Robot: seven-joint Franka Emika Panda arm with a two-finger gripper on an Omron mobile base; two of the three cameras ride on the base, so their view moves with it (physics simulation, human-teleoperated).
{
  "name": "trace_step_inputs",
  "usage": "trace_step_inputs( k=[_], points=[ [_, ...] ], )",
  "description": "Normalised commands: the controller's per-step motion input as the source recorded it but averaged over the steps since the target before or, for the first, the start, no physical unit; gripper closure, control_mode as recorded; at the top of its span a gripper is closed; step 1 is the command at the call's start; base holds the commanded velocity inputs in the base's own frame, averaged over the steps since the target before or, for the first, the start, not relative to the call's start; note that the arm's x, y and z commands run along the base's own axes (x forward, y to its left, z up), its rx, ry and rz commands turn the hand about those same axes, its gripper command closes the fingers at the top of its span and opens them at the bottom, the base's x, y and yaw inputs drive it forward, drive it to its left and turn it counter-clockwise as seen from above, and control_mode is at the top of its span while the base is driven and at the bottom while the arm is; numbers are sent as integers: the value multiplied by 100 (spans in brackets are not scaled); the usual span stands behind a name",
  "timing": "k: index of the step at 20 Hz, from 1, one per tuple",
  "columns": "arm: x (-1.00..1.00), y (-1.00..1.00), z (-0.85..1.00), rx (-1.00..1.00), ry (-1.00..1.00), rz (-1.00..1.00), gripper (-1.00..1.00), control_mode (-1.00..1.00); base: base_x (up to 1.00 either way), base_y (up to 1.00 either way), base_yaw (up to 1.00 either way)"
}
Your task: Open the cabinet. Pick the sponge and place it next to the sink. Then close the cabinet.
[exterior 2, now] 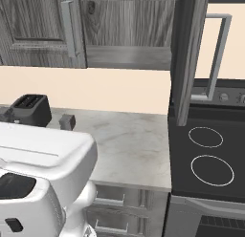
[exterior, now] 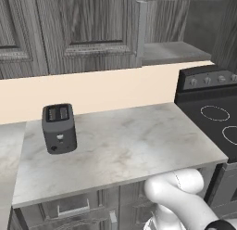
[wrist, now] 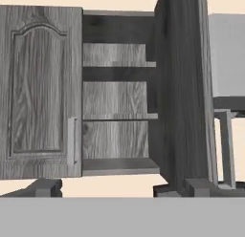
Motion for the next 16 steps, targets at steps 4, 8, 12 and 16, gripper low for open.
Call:
trace_step_inputs(
  k=[4,8,12,16],
  points=[
    [0,-60,-9,0,-3,-4,-100,-100,0,0,0],
    [20,-37,-19,0,0,0,-100,-100,0,0,0],
    [37,-14,-33,0,0,7,-100,-100,0,0,0],
    [12,-27,-3,0,0,19,-100,-100,0,0,0]
  ],
)
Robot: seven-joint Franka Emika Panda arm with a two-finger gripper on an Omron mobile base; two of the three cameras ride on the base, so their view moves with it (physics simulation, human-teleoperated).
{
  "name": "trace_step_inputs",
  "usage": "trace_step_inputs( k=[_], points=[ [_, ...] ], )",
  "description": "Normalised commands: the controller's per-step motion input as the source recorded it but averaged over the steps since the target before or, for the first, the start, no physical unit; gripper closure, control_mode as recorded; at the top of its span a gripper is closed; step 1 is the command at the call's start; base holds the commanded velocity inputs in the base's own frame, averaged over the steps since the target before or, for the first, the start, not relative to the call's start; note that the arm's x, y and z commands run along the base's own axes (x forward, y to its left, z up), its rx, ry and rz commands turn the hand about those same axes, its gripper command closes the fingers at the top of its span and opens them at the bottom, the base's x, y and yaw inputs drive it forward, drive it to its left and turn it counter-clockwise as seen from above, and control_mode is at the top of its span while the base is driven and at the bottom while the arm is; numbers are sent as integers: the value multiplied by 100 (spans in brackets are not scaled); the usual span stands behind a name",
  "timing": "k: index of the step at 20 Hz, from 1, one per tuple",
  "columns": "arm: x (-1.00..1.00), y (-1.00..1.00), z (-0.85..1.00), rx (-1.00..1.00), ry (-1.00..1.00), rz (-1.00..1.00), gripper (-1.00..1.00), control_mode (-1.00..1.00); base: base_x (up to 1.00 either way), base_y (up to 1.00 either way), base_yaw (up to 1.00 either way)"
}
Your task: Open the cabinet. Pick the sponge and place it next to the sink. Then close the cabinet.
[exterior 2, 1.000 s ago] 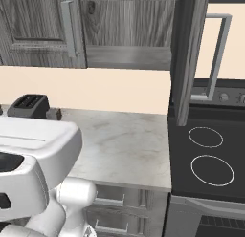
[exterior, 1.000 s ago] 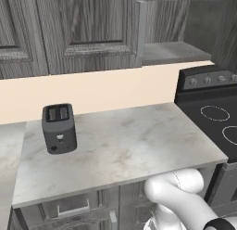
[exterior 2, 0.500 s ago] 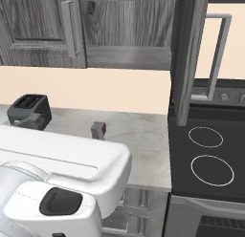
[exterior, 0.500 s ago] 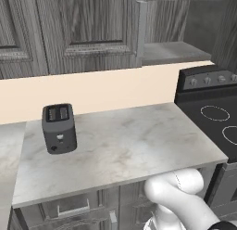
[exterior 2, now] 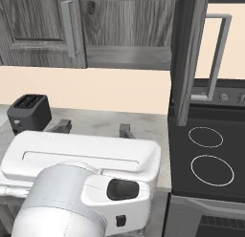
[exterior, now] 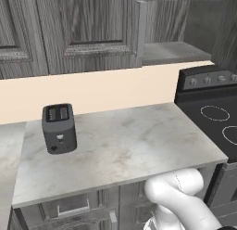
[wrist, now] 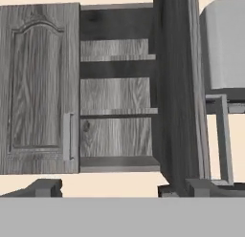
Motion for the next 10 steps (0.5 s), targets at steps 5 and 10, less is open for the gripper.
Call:
trace_step_inputs(
  k=[5,10],
  points=[
    [1,-38,0,0,0,26,-100,-100,0,0,0],
    [10,-28,-7,0,0,29,-100,-100,0,0,0]
  ],
)
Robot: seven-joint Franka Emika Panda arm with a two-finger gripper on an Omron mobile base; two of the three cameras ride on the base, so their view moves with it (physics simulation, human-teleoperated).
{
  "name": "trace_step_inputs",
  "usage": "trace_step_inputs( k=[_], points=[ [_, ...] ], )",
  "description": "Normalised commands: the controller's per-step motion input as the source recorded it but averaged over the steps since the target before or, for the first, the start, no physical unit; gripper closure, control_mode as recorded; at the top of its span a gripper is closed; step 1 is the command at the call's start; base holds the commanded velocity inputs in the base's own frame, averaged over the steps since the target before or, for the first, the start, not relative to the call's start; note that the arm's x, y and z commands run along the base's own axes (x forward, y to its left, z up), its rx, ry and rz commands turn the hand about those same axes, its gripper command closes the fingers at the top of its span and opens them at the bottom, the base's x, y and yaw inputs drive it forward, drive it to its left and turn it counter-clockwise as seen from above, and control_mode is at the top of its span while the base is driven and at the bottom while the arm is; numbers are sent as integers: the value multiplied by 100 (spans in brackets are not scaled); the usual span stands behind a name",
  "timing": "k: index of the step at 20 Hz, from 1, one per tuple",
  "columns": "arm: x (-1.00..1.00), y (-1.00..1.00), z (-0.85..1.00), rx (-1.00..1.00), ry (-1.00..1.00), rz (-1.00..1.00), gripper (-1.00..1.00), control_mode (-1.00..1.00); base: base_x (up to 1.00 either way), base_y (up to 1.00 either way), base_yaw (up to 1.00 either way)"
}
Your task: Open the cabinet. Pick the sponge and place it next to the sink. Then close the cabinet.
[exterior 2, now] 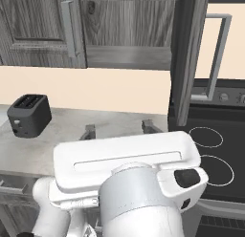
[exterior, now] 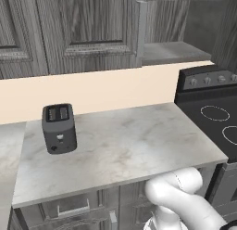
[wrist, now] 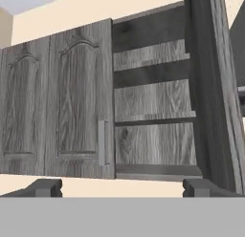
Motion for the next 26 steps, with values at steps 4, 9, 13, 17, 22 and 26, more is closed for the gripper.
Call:
trace_step_inputs(
  k=[4,9,13,17,22,26],
  points=[
    [17,-14,-22,0,0,32,-100,-100,0,0,0],
    [42,-7,-13,0,0,27,-100,-100,0,0,0],
    [70,-10,-1,0,0,18,-100,-100,0,0,0],
    [66,-25,0,0,0,13,-100,-100,0,0,0],
    [11,-66,0,0,0,1,-100,-100,0,0,0],
    [8,-47,0,0,0,3,-100,-100,0,0,0]
  ],
)
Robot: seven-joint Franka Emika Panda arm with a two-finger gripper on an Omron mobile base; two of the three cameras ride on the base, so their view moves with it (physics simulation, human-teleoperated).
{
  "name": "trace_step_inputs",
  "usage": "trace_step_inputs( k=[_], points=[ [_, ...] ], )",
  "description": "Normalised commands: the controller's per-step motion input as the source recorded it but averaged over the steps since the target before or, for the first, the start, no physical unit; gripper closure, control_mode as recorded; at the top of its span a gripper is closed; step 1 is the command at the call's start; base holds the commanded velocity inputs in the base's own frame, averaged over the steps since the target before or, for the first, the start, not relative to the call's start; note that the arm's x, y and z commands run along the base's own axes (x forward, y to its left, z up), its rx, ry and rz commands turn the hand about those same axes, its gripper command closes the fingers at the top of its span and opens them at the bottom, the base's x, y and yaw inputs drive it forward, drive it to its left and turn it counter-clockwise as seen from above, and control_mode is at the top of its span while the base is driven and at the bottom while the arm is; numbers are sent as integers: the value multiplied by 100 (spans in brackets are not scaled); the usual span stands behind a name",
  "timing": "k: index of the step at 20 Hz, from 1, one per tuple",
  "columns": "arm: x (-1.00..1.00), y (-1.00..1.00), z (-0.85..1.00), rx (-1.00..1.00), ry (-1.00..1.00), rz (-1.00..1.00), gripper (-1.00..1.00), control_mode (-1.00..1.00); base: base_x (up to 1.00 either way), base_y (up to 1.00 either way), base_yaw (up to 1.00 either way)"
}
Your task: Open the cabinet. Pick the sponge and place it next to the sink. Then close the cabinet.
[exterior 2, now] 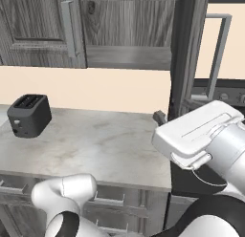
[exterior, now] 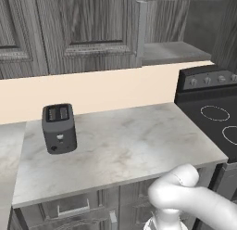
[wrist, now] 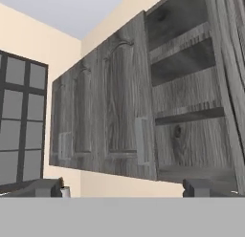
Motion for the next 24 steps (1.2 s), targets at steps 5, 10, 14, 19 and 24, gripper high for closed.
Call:
trace_step_inputs(
  k=[5,10,14,19,24],
  points=[
    [36,-35,-7,0,0,6,-100,-100,0,0,0],
    [46,-26,-7,0,0,9,-100,-100,0,0,0],
    [39,-38,-27,0,0,7,-100,-100,0,0,0],
    [41,-35,-36,0,0,4,-100,-100,0,0,0],
    [38,-25,-11,0,0,4,-100,-100,0,0,0]
  ],
)
